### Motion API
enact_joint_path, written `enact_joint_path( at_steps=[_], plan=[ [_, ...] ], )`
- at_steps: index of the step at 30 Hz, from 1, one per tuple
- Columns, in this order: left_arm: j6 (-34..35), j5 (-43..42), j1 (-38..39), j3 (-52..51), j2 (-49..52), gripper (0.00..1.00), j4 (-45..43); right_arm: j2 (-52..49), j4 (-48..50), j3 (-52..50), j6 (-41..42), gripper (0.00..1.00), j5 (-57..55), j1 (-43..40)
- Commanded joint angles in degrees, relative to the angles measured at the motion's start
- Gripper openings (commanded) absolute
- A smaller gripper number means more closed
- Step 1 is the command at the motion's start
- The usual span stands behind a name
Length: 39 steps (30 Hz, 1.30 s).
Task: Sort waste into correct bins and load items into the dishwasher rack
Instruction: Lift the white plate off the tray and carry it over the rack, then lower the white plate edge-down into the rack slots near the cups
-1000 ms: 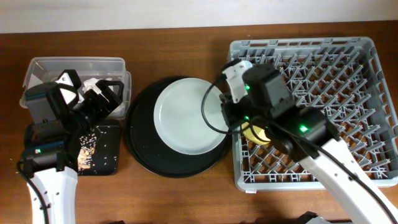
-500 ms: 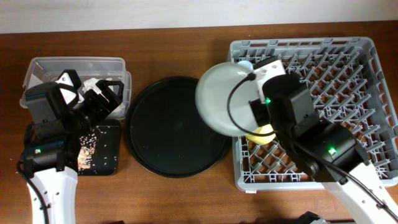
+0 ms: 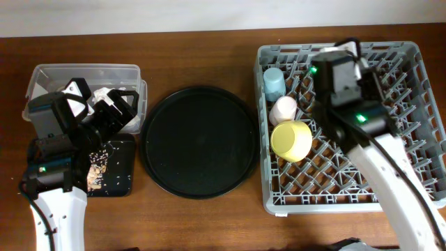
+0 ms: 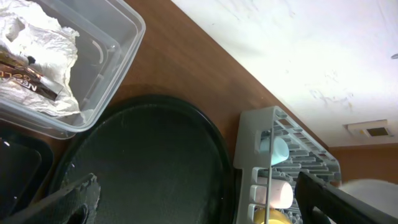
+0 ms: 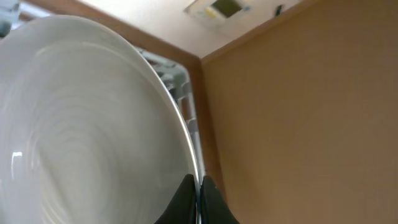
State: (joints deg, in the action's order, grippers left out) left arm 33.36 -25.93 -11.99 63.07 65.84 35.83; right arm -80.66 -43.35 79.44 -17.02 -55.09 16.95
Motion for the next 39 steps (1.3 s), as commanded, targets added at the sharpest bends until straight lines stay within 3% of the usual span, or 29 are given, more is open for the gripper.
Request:
enact_joint_path(
  at_steps=[1, 9, 22, 31, 33, 35, 37, 39],
  plan=[
    [-1.4, 0.3, -0.2, 0.8, -0.3, 0.99, -0.1, -6.3, 3.0, 0.0, -0.3, 0.04, -1.1, -0.2],
    [-1.4, 0.3, -0.2, 0.8, -0.3, 0.99, -0.1, -16.9, 9.7, 0.0, -0.3, 0.04, -4.2, -0.1],
    [-1.4, 0.2, -0.2, 0.8, -0.3, 0.99, -0.1, -17.3, 17.0, 0.0, -2.6, 0.04, -10.9, -0.1],
    [-1.4, 0.2, -0.2, 0.8, -0.3, 0.99, -0.1, -17.3, 15.0, 0.0, 3.0, 0.05, 2.5, -0.1],
    [-1.4, 0.2, -0.2, 0.8, -0.3, 0.99, -0.1, -17.3, 15.0, 0.0, 3.0, 0.14, 5.1, -0.1],
    [-1.4, 0.2, -0.2, 0.8, -0.3, 0.99, -0.1, -17.3, 15.1, 0.0, 3.0, 0.31, 6.4, -0.1],
    [-1.4, 0.2, -0.2, 0.8, -0.3, 0.99, -0.1, -17.3, 15.1, 0.0, 3.0, 0.37, 7.2, -0.1],
    [-1.4, 0.2, -0.2, 0.8, -0.3, 0.99, -0.1, -17.3, 15.4, 0.0, 3.0, 0.69, 7.1, -0.1]
  ],
)
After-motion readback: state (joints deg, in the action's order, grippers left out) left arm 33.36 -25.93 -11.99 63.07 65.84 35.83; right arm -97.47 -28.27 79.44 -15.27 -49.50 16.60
